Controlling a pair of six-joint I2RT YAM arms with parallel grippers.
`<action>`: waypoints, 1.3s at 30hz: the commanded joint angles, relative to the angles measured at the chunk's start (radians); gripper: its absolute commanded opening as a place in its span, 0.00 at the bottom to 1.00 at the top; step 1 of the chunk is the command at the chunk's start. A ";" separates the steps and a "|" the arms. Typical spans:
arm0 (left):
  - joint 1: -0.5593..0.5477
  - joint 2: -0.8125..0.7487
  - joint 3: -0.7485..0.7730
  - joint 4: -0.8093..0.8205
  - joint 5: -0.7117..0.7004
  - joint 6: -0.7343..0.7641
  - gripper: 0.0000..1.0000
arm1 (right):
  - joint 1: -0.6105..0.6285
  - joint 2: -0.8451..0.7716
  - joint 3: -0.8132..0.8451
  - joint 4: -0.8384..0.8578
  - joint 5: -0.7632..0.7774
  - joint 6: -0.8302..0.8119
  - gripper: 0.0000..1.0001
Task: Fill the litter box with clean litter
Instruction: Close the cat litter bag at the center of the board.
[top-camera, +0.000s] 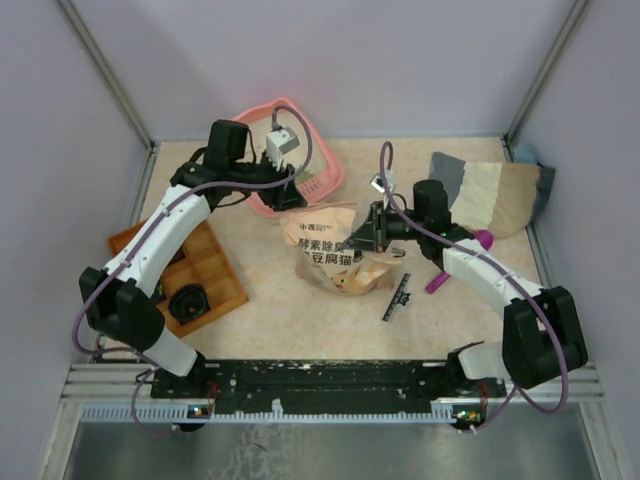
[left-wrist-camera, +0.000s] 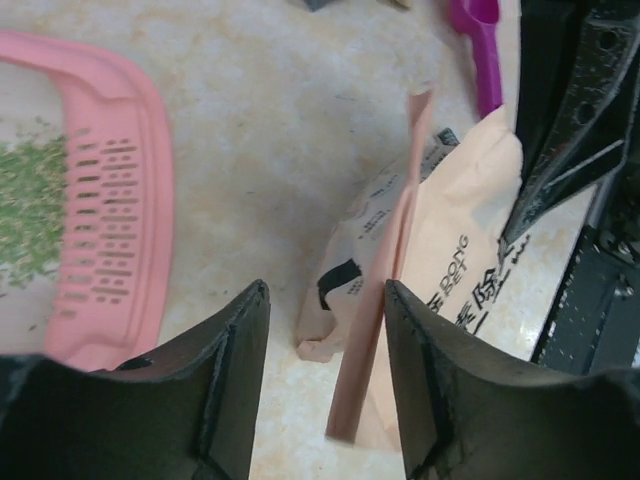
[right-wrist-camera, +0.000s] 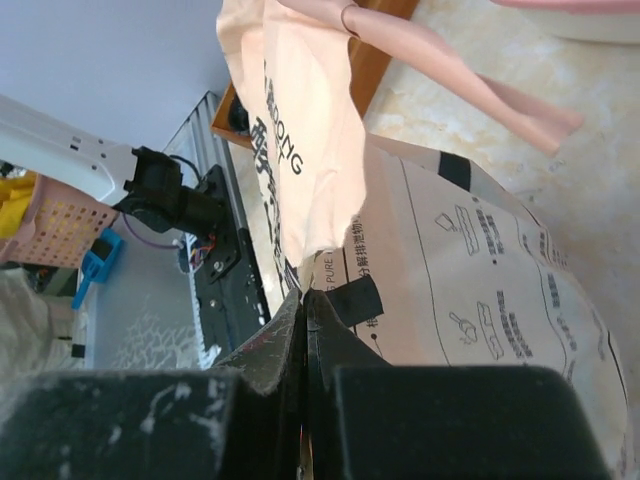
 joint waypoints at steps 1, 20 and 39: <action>0.046 -0.062 -0.012 0.111 -0.154 -0.130 0.58 | -0.054 -0.021 -0.033 0.061 -0.015 0.070 0.00; 0.134 -0.400 -0.648 0.487 0.096 -0.056 0.64 | -0.074 0.055 0.003 0.101 0.015 0.102 0.00; 0.129 -0.233 -0.746 0.844 0.333 0.058 0.64 | -0.088 0.045 -0.002 0.115 -0.001 0.122 0.00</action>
